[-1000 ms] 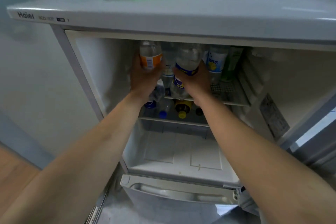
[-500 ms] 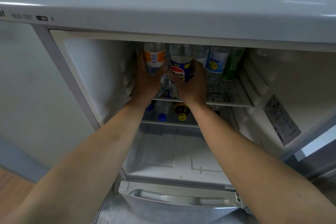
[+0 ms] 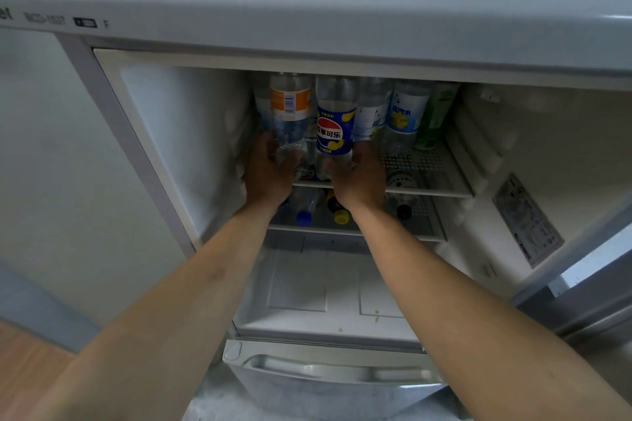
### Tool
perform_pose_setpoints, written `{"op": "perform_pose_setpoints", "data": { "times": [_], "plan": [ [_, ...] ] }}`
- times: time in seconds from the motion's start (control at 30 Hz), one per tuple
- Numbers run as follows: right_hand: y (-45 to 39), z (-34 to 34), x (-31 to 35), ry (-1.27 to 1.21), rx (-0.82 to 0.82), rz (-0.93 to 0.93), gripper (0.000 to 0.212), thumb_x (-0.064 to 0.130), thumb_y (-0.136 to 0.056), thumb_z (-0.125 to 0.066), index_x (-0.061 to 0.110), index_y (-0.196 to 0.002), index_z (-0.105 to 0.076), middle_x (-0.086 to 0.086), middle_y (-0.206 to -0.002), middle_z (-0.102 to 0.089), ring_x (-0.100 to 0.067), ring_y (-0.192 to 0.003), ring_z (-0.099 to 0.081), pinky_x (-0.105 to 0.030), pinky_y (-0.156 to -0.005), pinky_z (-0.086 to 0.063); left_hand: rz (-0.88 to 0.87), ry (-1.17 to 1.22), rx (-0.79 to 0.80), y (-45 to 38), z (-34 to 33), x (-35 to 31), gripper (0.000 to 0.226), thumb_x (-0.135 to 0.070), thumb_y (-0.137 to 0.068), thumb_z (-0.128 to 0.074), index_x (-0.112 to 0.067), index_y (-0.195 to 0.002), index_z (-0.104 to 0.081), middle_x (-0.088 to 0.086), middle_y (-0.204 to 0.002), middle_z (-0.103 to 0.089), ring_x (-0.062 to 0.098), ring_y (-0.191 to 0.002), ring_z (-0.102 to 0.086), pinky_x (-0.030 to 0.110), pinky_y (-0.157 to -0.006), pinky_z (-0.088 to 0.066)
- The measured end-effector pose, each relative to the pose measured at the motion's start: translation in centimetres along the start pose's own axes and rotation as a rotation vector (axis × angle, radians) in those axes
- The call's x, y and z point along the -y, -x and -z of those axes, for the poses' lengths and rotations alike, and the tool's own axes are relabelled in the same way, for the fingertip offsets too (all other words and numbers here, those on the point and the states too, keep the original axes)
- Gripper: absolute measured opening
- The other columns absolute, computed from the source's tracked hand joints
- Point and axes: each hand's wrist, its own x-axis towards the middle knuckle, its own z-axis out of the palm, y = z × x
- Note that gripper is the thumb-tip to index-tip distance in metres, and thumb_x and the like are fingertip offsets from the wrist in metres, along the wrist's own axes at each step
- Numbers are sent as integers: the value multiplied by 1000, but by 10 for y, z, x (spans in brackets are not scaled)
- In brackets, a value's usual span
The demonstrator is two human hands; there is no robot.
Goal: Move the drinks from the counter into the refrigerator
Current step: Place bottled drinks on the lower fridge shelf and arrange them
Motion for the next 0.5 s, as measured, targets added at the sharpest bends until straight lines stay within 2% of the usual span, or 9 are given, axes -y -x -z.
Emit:
{"op": "perform_pose_setpoints", "data": {
  "times": [0.13,0.23,0.27,0.37,0.43,0.5],
  "plan": [
    [1,1,0,-2,29,8,53,26,-85,-75,15,-133,-54,-2,-133,-60,-19,-122,-54,-28,-95,-44,62,-9,7,10,3,4,36,-20,-91,-68,-23,-125,-55,-9,-117,-64,10,-107,-63,22,-86,-52],
    [4,1,-1,-2,18,-33,52,27,-86,-74,18,-133,-54,-3,-130,-61,-19,-118,-57,-28,-92,-45,89,44,-18,22,8,10,43,-15,-91,-67,-18,-131,-52,0,-123,-64,16,-108,-64,30,-89,-54],
    [6,1,-2,-6,13,-32,49,27,-86,-74,19,-130,-54,-3,-127,-62,-20,-114,-58,-29,-90,-47,90,47,-35,26,10,13,43,-15,-91,-66,-17,-131,-51,2,-124,-63,15,-107,-64,27,-88,-54],
    [12,2,-5,-15,-3,16,41,25,-86,-73,20,-123,-56,-1,-120,-64,-19,-107,-60,-37,-90,-52,86,93,-70,39,12,20,37,-14,-91,-65,-29,-122,-50,-6,-116,-62,-6,-95,-62,6,-73,-47],
    [13,3,-4,11,-14,36,39,24,-87,-71,19,-122,-57,-2,-118,-64,-20,-106,-60,-40,-90,-53,90,151,-85,46,10,22,40,-13,-91,-65,-37,-118,-48,-14,-107,-61,-14,-87,-60,11,-75,-47],
    [12,5,-4,42,-6,40,36,24,-88,-70,20,-121,-57,-2,-118,-64,-19,-105,-60,-41,-89,-54,77,174,-98,52,7,23,42,-13,-91,-65,-43,-114,-48,-16,-103,-62,-6,-88,-62,18,-78,-49]
  ]
}}
